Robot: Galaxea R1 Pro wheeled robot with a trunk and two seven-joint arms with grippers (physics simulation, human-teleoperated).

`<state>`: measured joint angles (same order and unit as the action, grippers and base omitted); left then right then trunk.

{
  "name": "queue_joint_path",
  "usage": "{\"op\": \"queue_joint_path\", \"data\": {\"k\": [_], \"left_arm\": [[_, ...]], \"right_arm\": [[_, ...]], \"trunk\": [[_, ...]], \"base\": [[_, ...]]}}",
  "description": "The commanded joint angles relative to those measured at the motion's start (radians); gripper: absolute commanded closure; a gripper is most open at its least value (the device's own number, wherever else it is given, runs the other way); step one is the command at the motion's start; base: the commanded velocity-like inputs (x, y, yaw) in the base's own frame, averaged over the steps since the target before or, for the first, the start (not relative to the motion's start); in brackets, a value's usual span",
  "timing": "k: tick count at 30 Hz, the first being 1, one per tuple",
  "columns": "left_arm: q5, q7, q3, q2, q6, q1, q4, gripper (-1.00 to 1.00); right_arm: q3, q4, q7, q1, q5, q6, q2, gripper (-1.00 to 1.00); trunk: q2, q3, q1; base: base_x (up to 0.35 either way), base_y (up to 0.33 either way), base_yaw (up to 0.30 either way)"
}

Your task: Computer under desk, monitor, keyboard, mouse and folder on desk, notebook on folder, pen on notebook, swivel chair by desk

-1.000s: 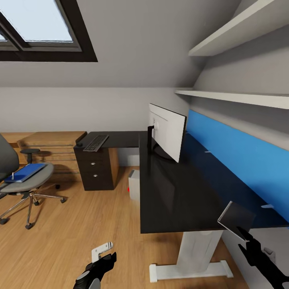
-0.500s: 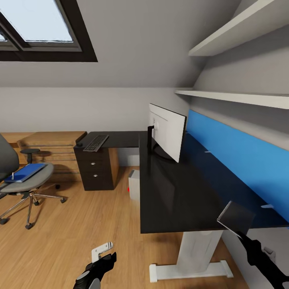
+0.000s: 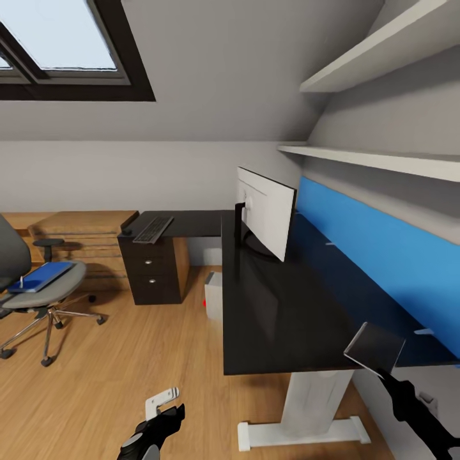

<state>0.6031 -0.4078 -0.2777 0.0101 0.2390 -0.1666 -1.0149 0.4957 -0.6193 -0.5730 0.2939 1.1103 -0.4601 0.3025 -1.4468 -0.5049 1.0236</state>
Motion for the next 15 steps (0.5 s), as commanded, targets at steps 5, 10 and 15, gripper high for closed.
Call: {"op": "queue_joint_path", "data": {"k": [5,10,15], "left_arm": [[0.007,-0.009,-0.003,0.001,0.003,-0.001,-0.001,-1.0],[0.007,-0.009,-0.003,0.001,0.003,-0.001,-0.001,-1.0],[0.007,-0.01,-0.003,0.001,0.002,-0.001,0.0,-1.0]], "right_arm": [[-0.014,-0.005,-0.001,0.001,0.002,-0.008,0.0,1.0],[-0.036,-0.046,-0.013,0.001,0.003,-0.011,-0.002,1.0],[-0.06,-0.066,-0.013,0.001,0.002,-0.009,-0.018,1.0]], "trunk": [[0.035,0.015,-0.019],[0.07,0.03,-0.038],[0.077,0.033,-0.042]], "base": [[0.0,0.0,0.0],[0.0,0.0,0.005],[0.0,0.0,0.147]]}}
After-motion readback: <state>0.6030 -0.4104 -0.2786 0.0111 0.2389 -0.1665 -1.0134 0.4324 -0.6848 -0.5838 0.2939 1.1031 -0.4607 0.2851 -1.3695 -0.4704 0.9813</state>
